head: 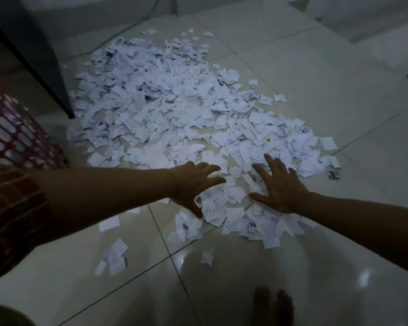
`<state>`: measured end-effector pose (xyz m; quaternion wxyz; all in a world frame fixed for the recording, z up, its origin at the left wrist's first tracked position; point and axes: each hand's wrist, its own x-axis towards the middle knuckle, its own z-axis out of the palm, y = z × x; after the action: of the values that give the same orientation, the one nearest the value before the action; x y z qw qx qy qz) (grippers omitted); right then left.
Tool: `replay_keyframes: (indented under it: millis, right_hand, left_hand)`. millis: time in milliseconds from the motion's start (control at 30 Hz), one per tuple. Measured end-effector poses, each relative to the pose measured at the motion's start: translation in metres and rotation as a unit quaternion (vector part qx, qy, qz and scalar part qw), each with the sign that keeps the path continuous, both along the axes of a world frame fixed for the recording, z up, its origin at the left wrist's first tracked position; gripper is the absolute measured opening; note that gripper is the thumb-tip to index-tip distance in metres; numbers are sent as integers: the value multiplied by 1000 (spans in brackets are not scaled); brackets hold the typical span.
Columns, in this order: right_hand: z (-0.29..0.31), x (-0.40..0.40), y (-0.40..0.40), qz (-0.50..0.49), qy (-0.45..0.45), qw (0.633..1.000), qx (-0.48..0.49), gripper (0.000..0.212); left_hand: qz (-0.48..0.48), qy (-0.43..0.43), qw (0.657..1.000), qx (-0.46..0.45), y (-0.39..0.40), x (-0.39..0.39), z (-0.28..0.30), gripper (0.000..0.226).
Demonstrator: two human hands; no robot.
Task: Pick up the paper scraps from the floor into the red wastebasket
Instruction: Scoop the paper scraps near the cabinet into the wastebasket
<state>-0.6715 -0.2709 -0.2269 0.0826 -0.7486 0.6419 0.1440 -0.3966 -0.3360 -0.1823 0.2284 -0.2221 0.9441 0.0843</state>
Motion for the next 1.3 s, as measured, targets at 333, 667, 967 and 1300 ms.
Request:
replay_keyframes:
  millis: [333, 667, 967, 1300]
  right_hand:
    - [-13, -28, -49, -152, -92, 984, 21, 107]
    - [-33, -20, -76, -183, -133, 973, 36, 108]
    - [-37, 3, -69, -21, -203, 974, -96, 34]
    - [3, 41, -89, 16, -240, 968, -66, 12]
  left_hand:
    - [38, -80, 994, 63, 17, -50, -47, 115]
    - [92, 29, 995, -16, -13, -72, -52, 51]
    - [96, 16, 993, -59, -36, -68, -34, 45]
    - [97, 24, 988, -118, -52, -33, 15, 36]
